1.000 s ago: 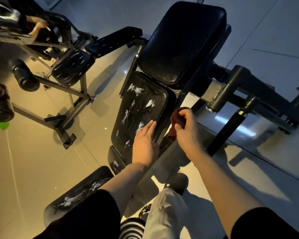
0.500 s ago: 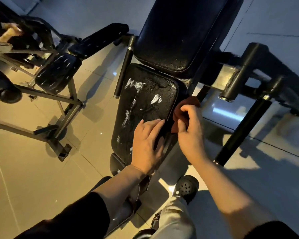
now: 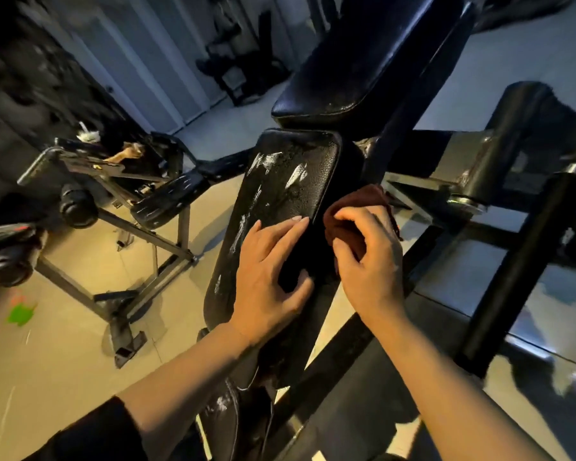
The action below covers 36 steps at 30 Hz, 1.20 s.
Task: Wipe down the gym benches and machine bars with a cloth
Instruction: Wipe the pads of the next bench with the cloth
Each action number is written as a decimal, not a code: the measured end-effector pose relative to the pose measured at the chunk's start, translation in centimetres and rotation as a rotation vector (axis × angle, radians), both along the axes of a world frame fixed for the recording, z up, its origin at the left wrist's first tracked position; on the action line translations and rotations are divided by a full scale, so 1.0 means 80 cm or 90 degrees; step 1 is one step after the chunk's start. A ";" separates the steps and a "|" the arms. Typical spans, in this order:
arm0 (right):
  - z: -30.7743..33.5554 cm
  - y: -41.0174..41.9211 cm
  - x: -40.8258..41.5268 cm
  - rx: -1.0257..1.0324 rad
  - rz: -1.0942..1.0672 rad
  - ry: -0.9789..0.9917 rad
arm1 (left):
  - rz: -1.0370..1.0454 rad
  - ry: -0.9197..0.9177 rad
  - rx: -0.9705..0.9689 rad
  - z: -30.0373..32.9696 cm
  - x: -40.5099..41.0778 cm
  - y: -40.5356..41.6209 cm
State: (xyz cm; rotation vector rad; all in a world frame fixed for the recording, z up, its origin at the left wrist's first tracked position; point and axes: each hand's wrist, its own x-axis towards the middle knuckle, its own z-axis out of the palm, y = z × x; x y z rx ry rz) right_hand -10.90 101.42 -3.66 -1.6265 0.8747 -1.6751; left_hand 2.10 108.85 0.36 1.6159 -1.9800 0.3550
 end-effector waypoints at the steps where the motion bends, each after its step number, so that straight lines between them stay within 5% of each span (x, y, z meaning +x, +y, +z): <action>1: 0.001 -0.003 0.001 -0.015 -0.017 -0.015 | 0.006 0.009 -0.010 -0.003 -0.001 0.001; 17: -0.020 0.005 0.015 -0.122 -0.012 -0.072 | -0.020 0.001 -0.081 -0.020 0.014 0.001; 30: 0.036 -0.029 0.008 0.001 -0.253 -0.048 | -0.077 0.034 -0.092 -0.019 0.026 -0.004; 36: 0.026 -0.007 0.028 0.000 -0.217 0.008 | -0.036 -0.015 -0.062 -0.020 0.020 0.002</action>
